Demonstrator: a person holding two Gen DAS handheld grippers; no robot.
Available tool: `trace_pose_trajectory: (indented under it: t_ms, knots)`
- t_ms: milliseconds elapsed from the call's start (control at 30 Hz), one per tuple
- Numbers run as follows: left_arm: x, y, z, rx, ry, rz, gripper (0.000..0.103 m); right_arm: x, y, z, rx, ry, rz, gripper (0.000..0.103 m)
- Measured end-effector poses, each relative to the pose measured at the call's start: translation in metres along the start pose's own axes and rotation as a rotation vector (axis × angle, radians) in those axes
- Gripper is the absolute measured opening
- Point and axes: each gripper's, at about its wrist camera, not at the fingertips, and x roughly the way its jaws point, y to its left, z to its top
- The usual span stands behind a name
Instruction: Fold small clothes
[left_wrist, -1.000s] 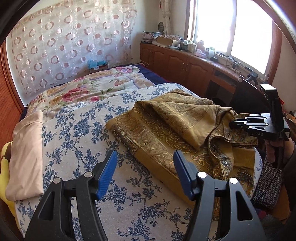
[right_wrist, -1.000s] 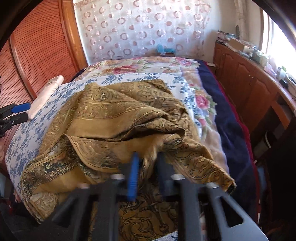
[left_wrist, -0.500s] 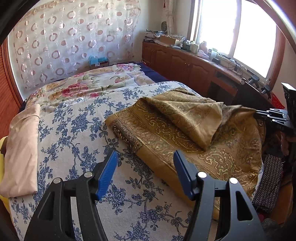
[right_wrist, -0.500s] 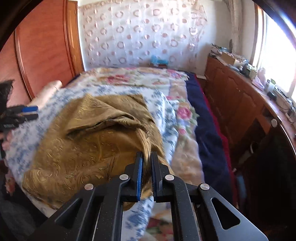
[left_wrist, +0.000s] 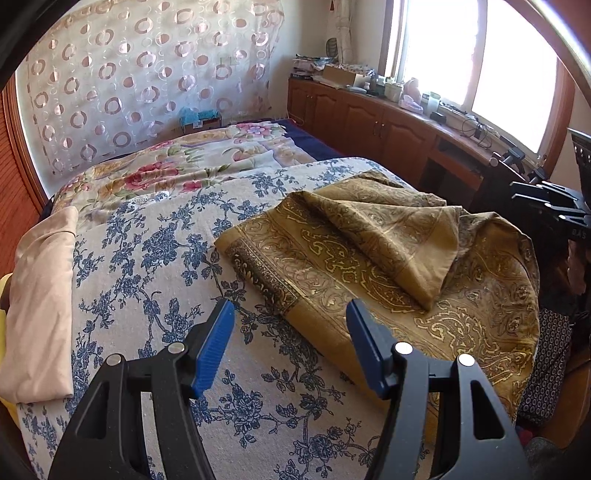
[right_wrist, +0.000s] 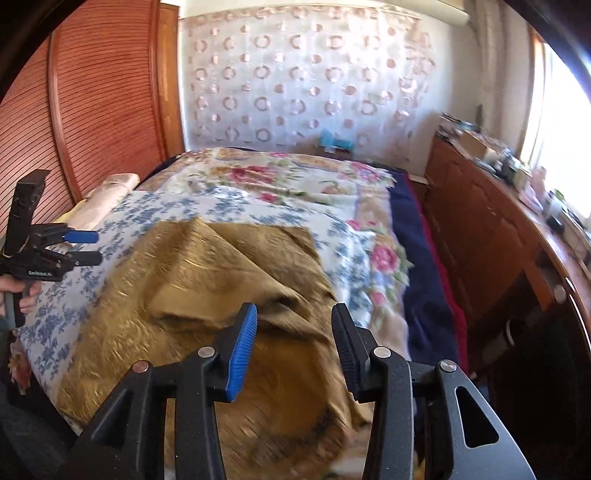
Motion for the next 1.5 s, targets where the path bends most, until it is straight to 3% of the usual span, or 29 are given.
trace_pose_trajectory:
  t_ms: [200, 500, 700, 933, 1000, 1033, 1067, 1267, 1500]
  knots:
    - [0.002, 0.007, 0.0, -0.005, 0.004, -0.001, 0.064, 0.039, 0.018, 0.02, -0.057, 0.026, 0.076, 0.044]
    - [0.012, 0.03, -0.001, -0.039, 0.016, -0.003, 0.064, 0.105, 0.05, 0.036, -0.162, 0.165, 0.171, 0.046]
    - [0.022, 0.037, -0.001, -0.043, 0.024, -0.003, 0.064, 0.126, 0.069, 0.039, -0.206, 0.222, 0.219, 0.046]
    - [0.025, 0.041, -0.001, -0.055, 0.024, -0.009, 0.064, 0.155, 0.08, 0.033, -0.262, 0.296, 0.188, 0.046]
    - [0.027, 0.042, -0.001, -0.054, 0.028, -0.008, 0.064, 0.157, 0.084, 0.032, -0.265, 0.298, 0.2, 0.037]
    - [0.027, 0.042, -0.001, -0.054, 0.031, -0.005, 0.064, 0.156, 0.083, 0.034, -0.273, 0.304, 0.212, 0.019]
    - [0.028, 0.043, 0.0, -0.054, 0.032, -0.003, 0.064, 0.156, 0.084, 0.034, -0.284, 0.308, 0.221, 0.007]
    - [0.029, 0.045, 0.001, -0.057, 0.033, -0.001, 0.064, 0.143, 0.065, 0.05, -0.279, 0.263, 0.182, 0.004]
    - [0.033, 0.043, 0.004, -0.053, 0.039, -0.006, 0.064, 0.143, 0.009, 0.103, -0.224, 0.178, 0.014, 0.004]
